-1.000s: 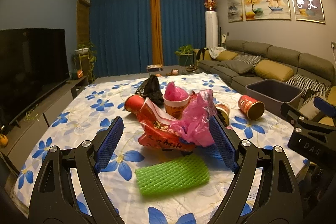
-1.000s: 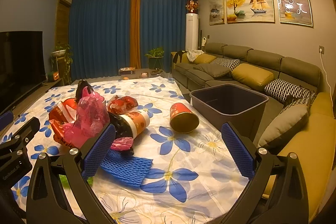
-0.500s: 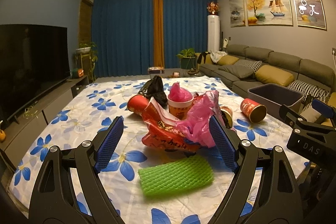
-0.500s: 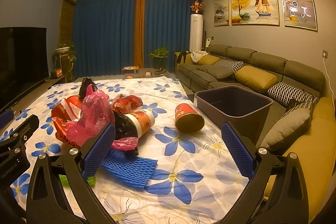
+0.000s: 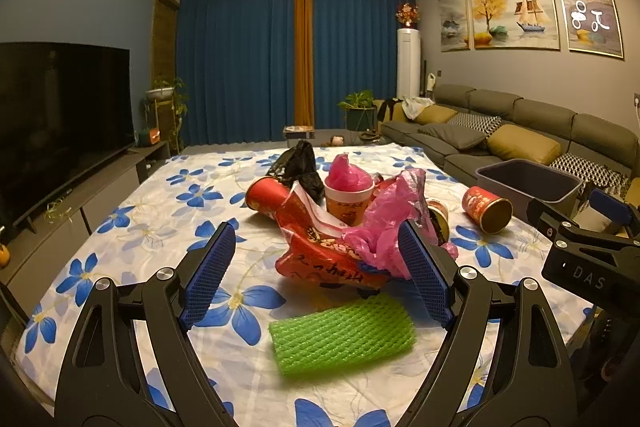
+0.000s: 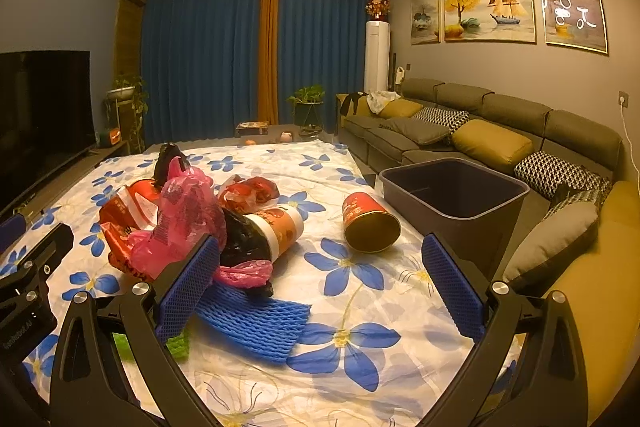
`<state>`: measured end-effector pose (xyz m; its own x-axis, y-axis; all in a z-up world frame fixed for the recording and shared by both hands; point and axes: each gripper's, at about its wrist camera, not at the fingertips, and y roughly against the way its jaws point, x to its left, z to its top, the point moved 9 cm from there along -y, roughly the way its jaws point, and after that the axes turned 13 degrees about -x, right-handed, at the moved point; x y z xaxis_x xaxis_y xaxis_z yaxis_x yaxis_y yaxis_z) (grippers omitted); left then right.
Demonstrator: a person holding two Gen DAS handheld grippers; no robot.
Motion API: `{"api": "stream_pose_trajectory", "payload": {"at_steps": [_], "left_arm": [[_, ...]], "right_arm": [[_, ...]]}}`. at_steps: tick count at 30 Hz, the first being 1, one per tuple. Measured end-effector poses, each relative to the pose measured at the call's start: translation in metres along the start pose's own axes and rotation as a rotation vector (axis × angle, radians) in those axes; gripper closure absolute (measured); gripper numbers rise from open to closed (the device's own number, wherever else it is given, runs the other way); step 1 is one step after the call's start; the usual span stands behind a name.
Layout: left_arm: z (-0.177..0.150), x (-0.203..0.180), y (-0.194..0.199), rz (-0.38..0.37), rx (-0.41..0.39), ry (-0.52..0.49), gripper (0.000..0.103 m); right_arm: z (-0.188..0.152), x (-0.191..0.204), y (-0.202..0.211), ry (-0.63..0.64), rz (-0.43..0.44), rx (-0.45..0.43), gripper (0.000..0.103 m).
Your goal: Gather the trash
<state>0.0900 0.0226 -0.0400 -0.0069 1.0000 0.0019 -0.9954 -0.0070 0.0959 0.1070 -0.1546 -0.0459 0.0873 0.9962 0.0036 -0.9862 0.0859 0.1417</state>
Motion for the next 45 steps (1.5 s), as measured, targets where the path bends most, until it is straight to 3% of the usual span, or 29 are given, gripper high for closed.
{"api": "stream_pose_trajectory", "payload": {"at_steps": [18,27,30,34,37,45], "left_arm": [[-0.005,0.012,-0.004,-0.002,0.007,0.011,0.021],[-0.015,0.024,-0.008,0.025,0.023,0.018,0.024],[-0.019,0.033,-0.008,0.039,0.028,0.025,0.026],[-0.023,0.046,-0.009,0.058,0.035,0.038,0.030],[-0.026,0.056,-0.010,0.079,0.036,0.044,0.031],[-0.035,0.071,-0.015,0.089,0.054,0.065,0.032]], "right_arm": [[-0.007,0.010,-0.004,0.021,0.002,-0.003,0.005],[-0.017,0.013,-0.012,0.011,0.033,0.026,0.012],[-0.020,0.022,-0.014,-0.009,0.077,0.042,0.023],[-0.024,0.045,-0.020,-0.015,0.152,0.073,0.045],[-0.025,0.069,-0.024,-0.011,0.214,0.093,0.054],[-0.015,0.107,-0.040,0.009,0.273,0.078,0.055]]}}
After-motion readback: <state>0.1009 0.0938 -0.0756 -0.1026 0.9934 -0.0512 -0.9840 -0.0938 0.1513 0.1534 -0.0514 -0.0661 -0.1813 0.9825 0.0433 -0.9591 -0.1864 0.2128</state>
